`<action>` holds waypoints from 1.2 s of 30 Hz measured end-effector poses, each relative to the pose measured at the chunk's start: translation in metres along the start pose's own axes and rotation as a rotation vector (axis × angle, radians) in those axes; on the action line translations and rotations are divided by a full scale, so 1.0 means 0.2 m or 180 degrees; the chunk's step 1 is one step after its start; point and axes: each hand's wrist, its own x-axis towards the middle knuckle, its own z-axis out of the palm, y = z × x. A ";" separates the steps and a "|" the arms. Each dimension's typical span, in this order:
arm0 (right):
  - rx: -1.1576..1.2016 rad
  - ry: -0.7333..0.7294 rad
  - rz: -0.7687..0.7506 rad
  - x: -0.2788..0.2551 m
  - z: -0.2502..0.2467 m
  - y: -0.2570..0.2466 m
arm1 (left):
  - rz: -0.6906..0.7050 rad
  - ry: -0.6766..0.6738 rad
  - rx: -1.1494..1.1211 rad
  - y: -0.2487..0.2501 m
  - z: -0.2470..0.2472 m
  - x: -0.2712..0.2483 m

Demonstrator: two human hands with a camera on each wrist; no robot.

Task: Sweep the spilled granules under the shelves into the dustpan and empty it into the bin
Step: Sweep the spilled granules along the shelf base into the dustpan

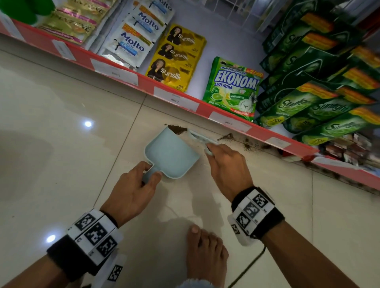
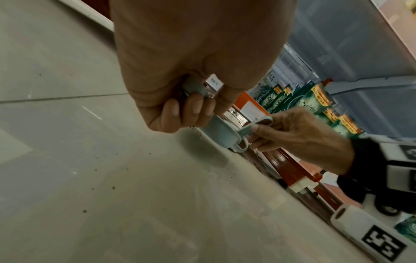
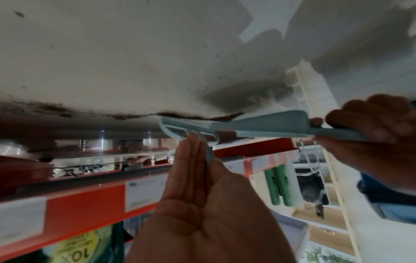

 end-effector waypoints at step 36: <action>-0.0136 0.0532 0.0737 -0.20 -0.04 0.28 | 0.0142 -0.0428 0.0150 0.07 0.14 -0.02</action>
